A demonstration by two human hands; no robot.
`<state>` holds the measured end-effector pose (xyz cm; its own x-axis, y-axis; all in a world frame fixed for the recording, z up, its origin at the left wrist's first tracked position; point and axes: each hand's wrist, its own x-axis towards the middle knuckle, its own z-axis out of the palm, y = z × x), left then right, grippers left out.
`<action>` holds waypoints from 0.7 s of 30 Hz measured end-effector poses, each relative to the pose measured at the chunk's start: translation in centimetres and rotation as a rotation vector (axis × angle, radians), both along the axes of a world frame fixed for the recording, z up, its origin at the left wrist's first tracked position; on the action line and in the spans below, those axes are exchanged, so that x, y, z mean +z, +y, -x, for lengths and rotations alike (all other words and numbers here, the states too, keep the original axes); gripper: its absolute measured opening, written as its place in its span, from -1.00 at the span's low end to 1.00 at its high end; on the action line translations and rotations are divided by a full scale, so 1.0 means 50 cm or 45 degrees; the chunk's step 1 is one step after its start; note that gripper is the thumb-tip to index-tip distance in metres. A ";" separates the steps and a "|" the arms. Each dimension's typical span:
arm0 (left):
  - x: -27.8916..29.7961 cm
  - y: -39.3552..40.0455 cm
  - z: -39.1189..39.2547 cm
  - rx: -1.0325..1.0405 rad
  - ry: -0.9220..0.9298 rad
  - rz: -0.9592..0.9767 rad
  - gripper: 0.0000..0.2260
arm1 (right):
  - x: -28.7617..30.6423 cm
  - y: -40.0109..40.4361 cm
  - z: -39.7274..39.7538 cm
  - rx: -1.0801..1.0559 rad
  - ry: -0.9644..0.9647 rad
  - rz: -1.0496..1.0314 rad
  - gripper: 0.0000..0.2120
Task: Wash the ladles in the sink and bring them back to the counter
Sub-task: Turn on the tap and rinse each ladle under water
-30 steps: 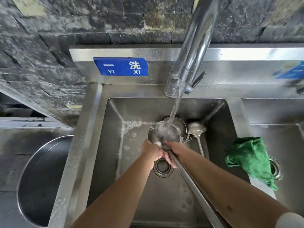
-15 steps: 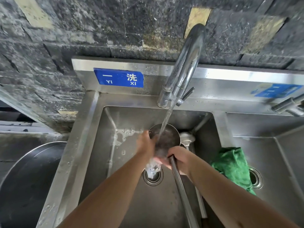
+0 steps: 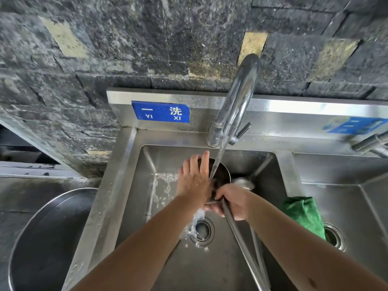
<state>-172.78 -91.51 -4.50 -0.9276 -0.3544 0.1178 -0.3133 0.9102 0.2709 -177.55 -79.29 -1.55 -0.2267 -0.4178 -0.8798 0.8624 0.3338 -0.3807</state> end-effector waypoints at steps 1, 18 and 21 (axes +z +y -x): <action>0.007 -0.004 0.003 0.030 -0.008 -0.073 -0.34 | 0.008 -0.003 -0.001 0.026 0.033 -0.002 -0.74; 0.057 -0.068 -0.021 0.952 0.533 -2.625 -0.63 | 0.049 -0.043 -0.008 -0.103 0.331 0.530 -0.76; 0.057 -0.059 -0.017 0.985 0.512 -2.545 -0.65 | 0.034 -0.051 -0.010 -0.354 0.354 0.461 -0.64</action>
<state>-171.94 -94.45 -1.65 -0.6077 -0.4085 -0.6810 -0.0779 -0.8227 0.5631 -177.06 -81.85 0.14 -0.5762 -0.5741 -0.5817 0.7498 -0.0881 -0.6558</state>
